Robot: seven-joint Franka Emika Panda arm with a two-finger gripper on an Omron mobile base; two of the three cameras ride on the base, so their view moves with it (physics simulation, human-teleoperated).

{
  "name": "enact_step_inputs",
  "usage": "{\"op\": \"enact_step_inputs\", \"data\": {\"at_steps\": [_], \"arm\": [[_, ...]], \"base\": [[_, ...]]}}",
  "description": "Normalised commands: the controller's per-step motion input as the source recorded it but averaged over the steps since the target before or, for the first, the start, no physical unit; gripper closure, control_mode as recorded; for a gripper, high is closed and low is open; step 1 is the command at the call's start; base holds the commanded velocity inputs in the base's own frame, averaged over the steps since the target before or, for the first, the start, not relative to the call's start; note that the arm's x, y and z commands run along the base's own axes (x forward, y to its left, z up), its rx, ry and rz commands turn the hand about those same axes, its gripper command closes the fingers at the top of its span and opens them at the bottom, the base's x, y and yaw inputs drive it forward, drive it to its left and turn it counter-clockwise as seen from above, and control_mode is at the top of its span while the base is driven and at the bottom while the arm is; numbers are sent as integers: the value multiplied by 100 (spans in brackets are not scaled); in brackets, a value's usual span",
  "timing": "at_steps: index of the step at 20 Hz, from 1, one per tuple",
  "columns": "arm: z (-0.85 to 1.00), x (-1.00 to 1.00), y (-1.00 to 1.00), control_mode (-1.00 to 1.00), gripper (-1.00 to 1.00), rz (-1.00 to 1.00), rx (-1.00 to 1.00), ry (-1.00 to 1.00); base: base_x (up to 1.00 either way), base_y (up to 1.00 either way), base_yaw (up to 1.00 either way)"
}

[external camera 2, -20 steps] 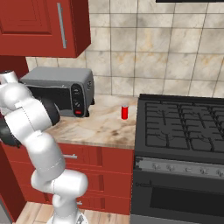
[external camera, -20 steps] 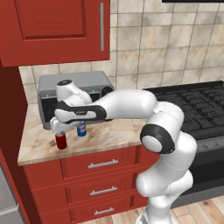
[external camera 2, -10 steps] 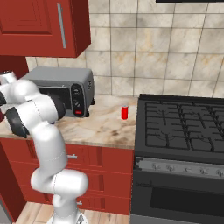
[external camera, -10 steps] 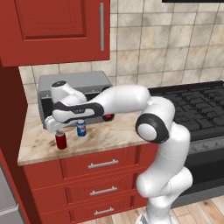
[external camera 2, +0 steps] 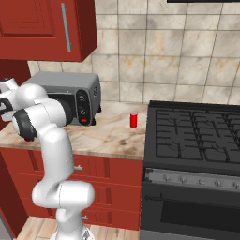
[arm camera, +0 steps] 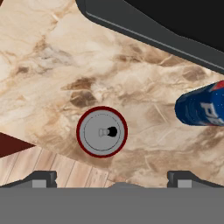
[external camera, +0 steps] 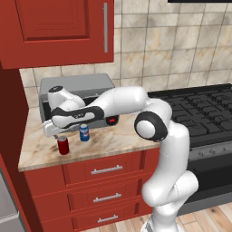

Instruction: Four empty soda cans are scattered around the kitchen. Gather all the cans and cluster them next to the stove for recycling.

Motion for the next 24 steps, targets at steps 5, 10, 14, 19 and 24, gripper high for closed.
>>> {"op": "enact_step_inputs", "data": {"at_steps": [5, 10, 14, 19, 24], "arm": [[-11, 23, 12, -100, -100, -5, 0, 2], [-20, 15, 6, -100, -100, -5, 0, 4], [-18, 5, 0, -100, -100, -4, 0, 5], [-14, 0, 0, -100, -100, -5, 0, 6], [-10, 0, 0, -100, -100, -4, 0, 7]], "base": [[0, 0, 0], [0, 0, 0], [0, 0, 0], [0, 0, 0], [0, 0, 0]]}}
